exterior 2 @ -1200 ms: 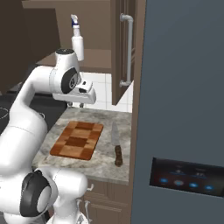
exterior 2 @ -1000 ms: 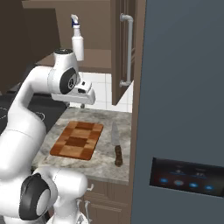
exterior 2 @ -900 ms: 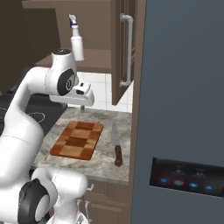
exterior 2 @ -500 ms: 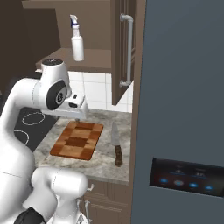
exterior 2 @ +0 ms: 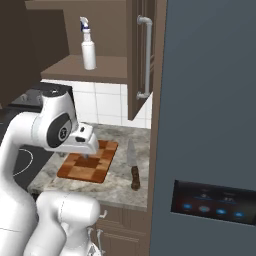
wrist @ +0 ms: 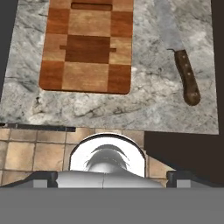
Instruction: Move the cutting board and knife to the sink. Then move spray from the cabinet to the counter.
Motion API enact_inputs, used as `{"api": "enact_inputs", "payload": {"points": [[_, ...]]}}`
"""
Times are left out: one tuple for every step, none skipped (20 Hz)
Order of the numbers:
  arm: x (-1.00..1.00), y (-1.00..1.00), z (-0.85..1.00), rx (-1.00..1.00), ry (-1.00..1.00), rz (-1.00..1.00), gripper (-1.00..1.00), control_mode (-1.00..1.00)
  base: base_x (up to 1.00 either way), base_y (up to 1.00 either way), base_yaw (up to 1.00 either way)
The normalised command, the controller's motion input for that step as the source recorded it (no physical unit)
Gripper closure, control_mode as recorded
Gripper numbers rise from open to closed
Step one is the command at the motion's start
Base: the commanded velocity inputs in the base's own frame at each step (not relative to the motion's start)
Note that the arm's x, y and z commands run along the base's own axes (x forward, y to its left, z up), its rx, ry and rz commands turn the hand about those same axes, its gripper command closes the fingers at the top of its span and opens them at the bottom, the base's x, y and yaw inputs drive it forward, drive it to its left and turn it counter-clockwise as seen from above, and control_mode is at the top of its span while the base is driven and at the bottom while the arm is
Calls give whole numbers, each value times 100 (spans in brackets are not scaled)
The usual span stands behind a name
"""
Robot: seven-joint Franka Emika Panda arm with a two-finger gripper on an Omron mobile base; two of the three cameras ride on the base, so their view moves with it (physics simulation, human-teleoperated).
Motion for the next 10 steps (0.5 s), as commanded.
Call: {"api": "enact_inputs", "payload": {"points": [[0, -10, -22, -2, 0, 5, -100, -100, 0, 0, 0], [0, -18, -21, 0, 0, 5, -100, -100, 0, 0, 0], [0, -21, -26, 0, 0, 5, -100, -100, 0, 0, 0], [0, -29, -26, 0, 0, 6, -100, -100, 0, 0, 0], [0, -37, -26, 0, 1, 6, -100, -100, 0, 0, 0], [0, -39, -26, 0, 1, 7, -100, -100, 0, 0, 0], [0, -39, -26, 0, 1, 7, -100, -100, 0, 0, 0], [1, -42, -24, 0, 1, 6, -100, -100, 0, 0, 0], [1, -42, -22, 0, 0, 6, -100, -100, 0, 0, 0], [2, -41, -23, 0, 0, 6, -100, -100, 0, 0, 0]]}}
